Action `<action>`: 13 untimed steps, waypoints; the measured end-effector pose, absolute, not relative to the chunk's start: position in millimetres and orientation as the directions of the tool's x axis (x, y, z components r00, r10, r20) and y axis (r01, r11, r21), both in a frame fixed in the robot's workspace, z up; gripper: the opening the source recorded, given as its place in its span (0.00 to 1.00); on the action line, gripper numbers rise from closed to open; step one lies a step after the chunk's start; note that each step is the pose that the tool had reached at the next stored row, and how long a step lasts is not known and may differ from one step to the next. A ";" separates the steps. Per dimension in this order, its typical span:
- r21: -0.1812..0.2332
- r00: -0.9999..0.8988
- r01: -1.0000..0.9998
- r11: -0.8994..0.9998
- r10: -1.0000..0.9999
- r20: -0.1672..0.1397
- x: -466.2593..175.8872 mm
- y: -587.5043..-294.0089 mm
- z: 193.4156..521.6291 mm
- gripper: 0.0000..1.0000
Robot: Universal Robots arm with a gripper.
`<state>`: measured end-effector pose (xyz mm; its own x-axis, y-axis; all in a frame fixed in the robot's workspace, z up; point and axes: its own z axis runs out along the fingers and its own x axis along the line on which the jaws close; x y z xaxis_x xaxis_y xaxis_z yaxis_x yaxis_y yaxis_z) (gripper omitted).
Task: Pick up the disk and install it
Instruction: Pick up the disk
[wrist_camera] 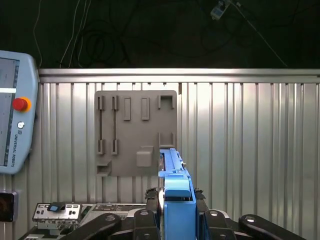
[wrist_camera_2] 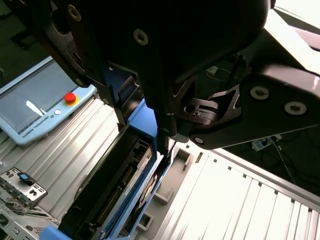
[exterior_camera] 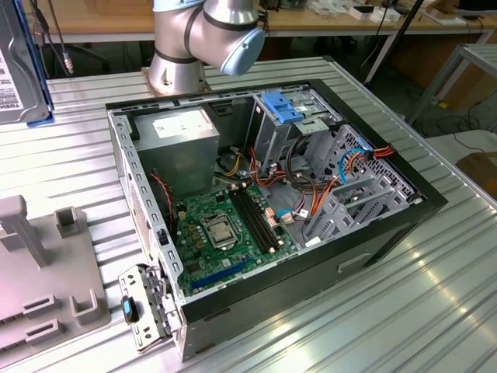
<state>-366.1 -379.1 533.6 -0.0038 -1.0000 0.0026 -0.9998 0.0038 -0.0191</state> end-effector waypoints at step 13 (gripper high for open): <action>-0.019 -0.004 -1.000 0.004 -1.000 0.003 -306.4 -379.1 532.7 0.37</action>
<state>-306.4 -379.1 532.7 -0.0039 -1.0000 0.0026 -0.9998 0.0038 -0.0192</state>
